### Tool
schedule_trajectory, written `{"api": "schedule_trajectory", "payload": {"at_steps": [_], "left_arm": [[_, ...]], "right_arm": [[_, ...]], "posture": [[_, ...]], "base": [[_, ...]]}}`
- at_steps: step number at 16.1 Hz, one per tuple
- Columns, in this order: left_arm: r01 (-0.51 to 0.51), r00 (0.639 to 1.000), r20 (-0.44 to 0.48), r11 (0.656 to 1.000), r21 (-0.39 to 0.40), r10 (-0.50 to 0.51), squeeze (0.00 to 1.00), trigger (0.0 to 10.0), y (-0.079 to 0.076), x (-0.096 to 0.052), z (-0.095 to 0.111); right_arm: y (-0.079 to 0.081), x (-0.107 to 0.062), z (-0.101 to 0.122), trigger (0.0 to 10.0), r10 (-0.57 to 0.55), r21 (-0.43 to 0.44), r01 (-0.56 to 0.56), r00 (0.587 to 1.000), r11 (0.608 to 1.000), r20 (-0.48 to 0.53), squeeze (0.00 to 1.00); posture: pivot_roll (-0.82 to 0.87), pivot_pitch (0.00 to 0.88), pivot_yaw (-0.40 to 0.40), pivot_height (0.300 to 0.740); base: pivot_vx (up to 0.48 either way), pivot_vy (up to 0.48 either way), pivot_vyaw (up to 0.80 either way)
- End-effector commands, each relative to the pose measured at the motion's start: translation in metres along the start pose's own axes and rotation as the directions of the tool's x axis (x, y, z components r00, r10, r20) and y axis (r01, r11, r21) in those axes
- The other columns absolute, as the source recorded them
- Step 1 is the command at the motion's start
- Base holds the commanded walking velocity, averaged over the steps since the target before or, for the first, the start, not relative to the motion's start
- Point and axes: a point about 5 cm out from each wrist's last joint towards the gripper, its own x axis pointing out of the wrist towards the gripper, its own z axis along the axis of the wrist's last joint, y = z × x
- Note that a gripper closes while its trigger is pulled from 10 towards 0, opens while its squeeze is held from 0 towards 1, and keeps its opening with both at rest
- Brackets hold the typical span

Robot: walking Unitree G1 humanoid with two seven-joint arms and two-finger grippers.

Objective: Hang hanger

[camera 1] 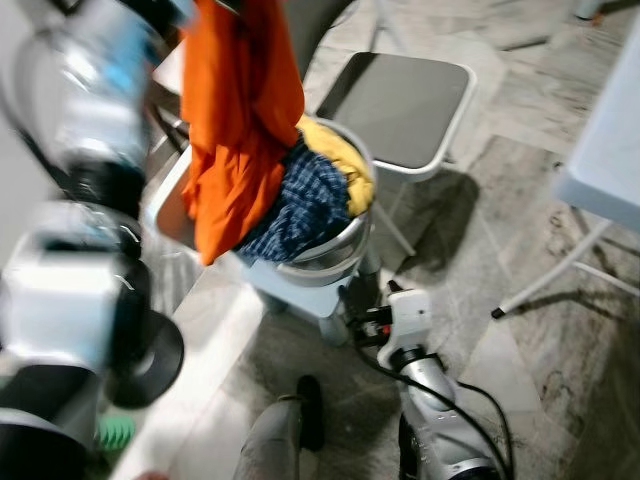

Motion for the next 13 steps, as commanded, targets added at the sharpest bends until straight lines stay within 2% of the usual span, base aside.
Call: {"api": "schedule_trajectory", "payload": {"at_steps": [1, 3, 4, 6, 7, 9, 10, 11, 12, 13], "left_arm": [[-0.044, 0.998, -0.05, 0.998, -0.047, 0.042, 0.0, 0.0, 0.004, -0.016, -0.013], [-0.154, 0.964, -0.24, 0.976, -0.151, 0.115, 0.0, 0.0, -0.01, -0.07, -0.064], [-0.245, 0.909, -0.383, 0.952, -0.182, 0.161, 0.0, 0.0, -0.023, -0.114, -0.094], [-0.279, 0.844, -0.512, 0.947, -0.159, 0.163, 0.0, 0.0, -0.042, -0.169, -0.115], [-0.28, 0.818, -0.554, 0.948, -0.15, 0.154, 0.0, 0.0, -0.055, -0.189, -0.119], [-0.314, 0.769, -0.617, 0.939, -0.137, 0.167, 0.0, 0.0, -0.071, -0.218, -0.124], [-0.332, 0.752, -0.633, 0.934, -0.128, 0.181, 0.0, 0.9, -0.079, -0.226, -0.125], [-0.348, 0.731, -0.655, 0.93, -0.116, 0.191, 0.0, 2.7, -0.085, -0.234, -0.126], [-0.363, 0.698, -0.686, 0.927, -0.092, 0.205, 0.0, 4.9, -0.091, -0.245, -0.128], [-0.362, 0.678, -0.708, 0.928, -0.088, 0.197, 0.0, 5.8, -0.099, -0.254, -0.129]], "right_arm": [[0.0, -0.002, -0.003, 10.0, -0.004, 0.009, 0.004, 1.0, 1.0, -0.015, 0.0], [-0.007, 0.0, -0.001, 10.0, -0.013, 0.006, 0.013, 1.0, 1.0, -0.015, 0.0], [-0.008, 0.002, 0.002, 10.0, -0.007, 0.022, 0.007, 1.0, 1.0, -0.016, 0.0], [-0.004, 0.004, 0.001, 10.0, 0.029, 0.011, -0.029, 0.999, 1.0, -0.033, 0.0], [-0.007, 0.004, -0.001, 10.0, 0.033, 0.007, -0.033, 0.999, 0.999, -0.038, 0.0], [-0.012, 0.005, 0.001, 10.0, 0.002, 0.06, 0.0, 0.999, 0.998, -0.036, 0.0], [-0.017, 0.006, 0.001, 10.0, -0.012, 0.075, 0.015, 0.999, 0.997, -0.038, 0.0], [-0.021, 0.006, 0.003, 10.0, -0.027, 0.091, 0.03, 0.999, 0.995, -0.033, 0.0], [-0.026, 0.007, 0.008, 10.0, -0.041, 0.111, 0.043, 0.999, 0.993, -0.019, 0.0], [-0.032, 0.007, 0.011, 10.0, -0.059, 0.13, 0.06, 0.998, 0.99, -0.01, 0.0]], "posture": [[-0.17, 0.301, 0.187, 0.74], [-0.16, 0.298, 0.156, 0.74], [-0.14, 0.3, 0.134, 0.74], [-0.13, 0.3, 0.117, 0.74], [-0.11, 0.278, 0.095, 0.74], [-0.09, 0.251, 0.064, 0.74], [-0.09, 0.234, 0.039, 0.74], [-0.1, 0.218, 0.024, 0.74], [-0.1, 0.208, 0.014, 0.74], [-0.09, 0.198, 0.005, 0.74]], "base": [[0.0, 0.0, 0.0], [0.0, 0.0, 0.0], [0.0, 0.0, 0.0], [0.0, 0.0, 0.0], [0.0, 0.0, 0.0], [0.0, 0.0, 0.0], [0.0, 0.0, 0.0], [0.0, 0.0, 0.0], [0.0, 0.0, 0.0], [0.0, 0.0, 0.0]]}}
